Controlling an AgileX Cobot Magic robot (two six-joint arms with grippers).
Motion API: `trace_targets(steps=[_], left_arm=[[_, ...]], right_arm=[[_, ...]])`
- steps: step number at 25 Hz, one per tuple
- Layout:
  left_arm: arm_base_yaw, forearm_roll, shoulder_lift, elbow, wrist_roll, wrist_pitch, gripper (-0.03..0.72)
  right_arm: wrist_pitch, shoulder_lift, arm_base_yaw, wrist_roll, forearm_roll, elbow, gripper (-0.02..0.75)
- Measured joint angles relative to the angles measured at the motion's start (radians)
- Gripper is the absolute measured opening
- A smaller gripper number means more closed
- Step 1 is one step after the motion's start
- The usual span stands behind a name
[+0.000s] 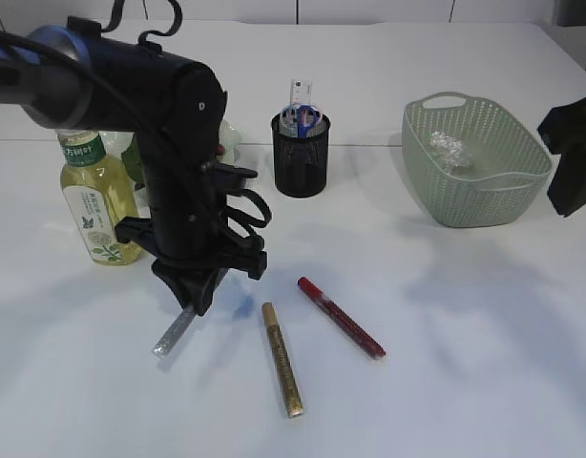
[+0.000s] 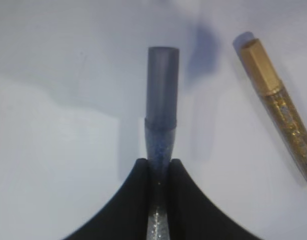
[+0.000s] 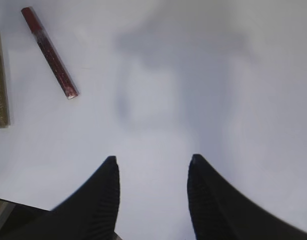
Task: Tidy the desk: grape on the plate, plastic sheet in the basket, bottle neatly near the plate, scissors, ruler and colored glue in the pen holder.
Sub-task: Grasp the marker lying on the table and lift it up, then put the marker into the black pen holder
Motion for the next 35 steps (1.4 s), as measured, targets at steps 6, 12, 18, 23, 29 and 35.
trace_targets(steps=[6, 12, 18, 23, 29, 35], left_arm=[[-0.065, 0.0, -0.073, 0.081, 0.011, -0.079, 0.05], [-0.08, 0.0, -0.192, 0.253, 0.004, -0.352, 0.05], [-0.08, 0.085, -0.326, 0.332, 0.004, -0.654, 0.05], [-0.08, 0.169, -0.351, 0.332, 0.004, -0.857, 0.05], [-0.08, 0.241, -0.351, 0.332, 0.004, -1.048, 0.05], [-0.076, 0.267, -0.351, 0.336, 0.004, -1.235, 0.05]], right_arm=[[0.0, 0.0, 0.0, 0.0, 0.0, 0.0, 0.363], [0.0, 0.0, 0.0, 0.0, 0.0, 0.0, 0.363], [0.0, 0.0, 0.0, 0.0, -0.004, 0.0, 0.363], [0.0, 0.0, 0.0, 0.0, -0.006, 0.0, 0.363], [0.0, 0.0, 0.0, 0.0, -0.015, 0.0, 0.363], [0.0, 0.0, 0.0, 0.0, -0.021, 0.0, 0.363]])
